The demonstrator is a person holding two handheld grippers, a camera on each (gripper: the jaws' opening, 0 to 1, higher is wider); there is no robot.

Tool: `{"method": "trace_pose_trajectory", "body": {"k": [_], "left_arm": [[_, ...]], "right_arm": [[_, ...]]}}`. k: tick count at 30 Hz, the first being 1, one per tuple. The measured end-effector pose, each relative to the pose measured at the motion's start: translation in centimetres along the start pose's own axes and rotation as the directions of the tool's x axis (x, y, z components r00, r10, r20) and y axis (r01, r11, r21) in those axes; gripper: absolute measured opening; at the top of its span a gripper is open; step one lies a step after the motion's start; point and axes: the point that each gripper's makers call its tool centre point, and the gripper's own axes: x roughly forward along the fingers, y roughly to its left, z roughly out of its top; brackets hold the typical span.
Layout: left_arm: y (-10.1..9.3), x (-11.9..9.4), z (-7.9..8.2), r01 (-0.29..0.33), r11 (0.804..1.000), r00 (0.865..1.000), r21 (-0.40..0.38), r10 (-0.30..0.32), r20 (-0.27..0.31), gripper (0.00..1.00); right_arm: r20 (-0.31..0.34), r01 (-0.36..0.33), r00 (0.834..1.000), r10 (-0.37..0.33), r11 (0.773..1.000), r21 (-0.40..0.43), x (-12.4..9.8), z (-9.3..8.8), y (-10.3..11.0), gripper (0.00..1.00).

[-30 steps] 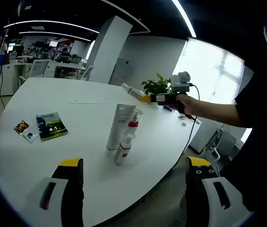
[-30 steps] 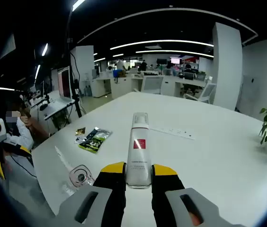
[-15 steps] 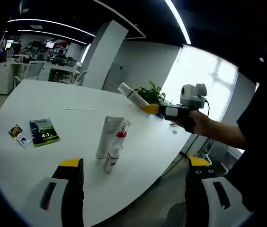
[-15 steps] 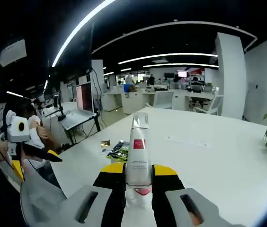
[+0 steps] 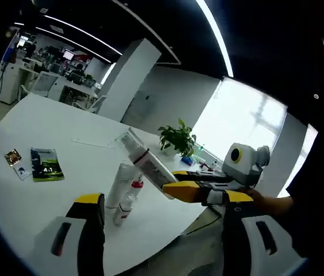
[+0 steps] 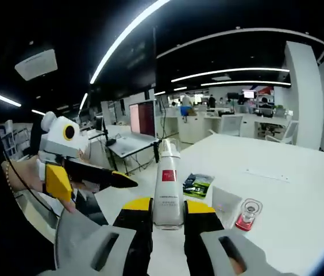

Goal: Arrange the skincare products in the storage area until every visible bottle or jar stands upright without overlapping.

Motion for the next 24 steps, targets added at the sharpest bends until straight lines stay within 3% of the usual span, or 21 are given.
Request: {"method": "trace_pose_trajectory", "body": {"k": [3,7,14,17,20,24], "left_arm": [[0.0,0.0,0.2,-0.006,0.999,1.000,-0.032,0.007,0.019,0.74],[0.4,-0.2,0.9,-0.014,0.997,0.998,-0.081,0.018,0.055,0.70],[1.6,-0.5,1.7,-0.066,0.992,0.993,-0.105,0.075,0.087,0.57],[2.0,-0.7,1.7,-0.097,0.989,0.989,-0.110,0.108,0.100,0.48],[2.5,-1.1,1.6,-0.136,0.988,0.985,-0.078,0.143,0.092,0.32],[2.5,-1.2,1.9,-0.131,0.988,0.985,-0.079,0.139,0.104,0.30]], "right_arm": [[-0.006,-0.028,1.000,0.028,0.998,-0.061,0.1,-0.2,1.5,0.09],[0.004,-0.072,0.997,0.073,0.994,-0.081,0.0,0.0,3.4,0.09],[-0.037,-0.113,0.994,0.107,0.969,-0.219,-0.2,-0.9,5.9,0.09],[-0.037,-0.114,0.993,0.109,0.966,-0.230,-0.3,-1.0,6.3,0.09],[-0.038,-0.116,0.993,0.110,0.964,-0.239,-0.4,-1.0,6.3,0.10],[-0.041,-0.116,0.993,0.109,0.958,-0.260,-0.6,-1.0,6.3,0.10]]}}
